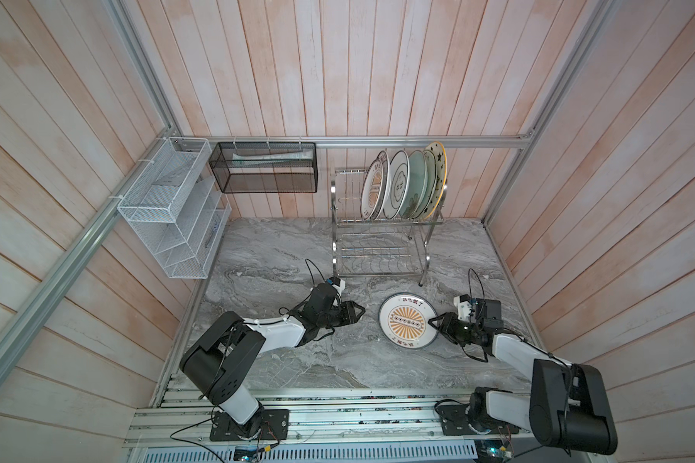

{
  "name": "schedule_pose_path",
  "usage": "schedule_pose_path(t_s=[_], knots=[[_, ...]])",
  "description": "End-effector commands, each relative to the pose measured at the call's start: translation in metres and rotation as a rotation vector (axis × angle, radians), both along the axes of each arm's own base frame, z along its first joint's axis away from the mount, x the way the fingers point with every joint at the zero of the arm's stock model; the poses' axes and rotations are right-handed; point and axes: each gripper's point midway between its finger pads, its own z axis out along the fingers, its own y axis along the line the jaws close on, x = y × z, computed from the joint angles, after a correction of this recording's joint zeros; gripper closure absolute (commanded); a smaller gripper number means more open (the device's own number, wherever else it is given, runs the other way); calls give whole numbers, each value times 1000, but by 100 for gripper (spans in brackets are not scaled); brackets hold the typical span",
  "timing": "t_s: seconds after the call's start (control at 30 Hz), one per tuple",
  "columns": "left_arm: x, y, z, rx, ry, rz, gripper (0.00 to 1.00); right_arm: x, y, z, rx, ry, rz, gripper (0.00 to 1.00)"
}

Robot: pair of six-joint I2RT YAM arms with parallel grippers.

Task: Load plates into a dish rack
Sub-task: Move the plate to the center of the table.

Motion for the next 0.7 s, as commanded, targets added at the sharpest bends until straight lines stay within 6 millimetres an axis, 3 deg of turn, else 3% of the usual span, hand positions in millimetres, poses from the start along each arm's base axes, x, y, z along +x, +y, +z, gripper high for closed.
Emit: schedule_pose_path(t_s=[0.0,0.47,0.67], knots=[[-1,-3,-4,2,8,-22,50,7,14,5,11,-34,38,64],[-2,-5,-27,9,47,-29,51,8,59,12,44,-92,151,66],[-3,-6,-34,16,63,-32,53,9,70,14,72,-101,176,66]])
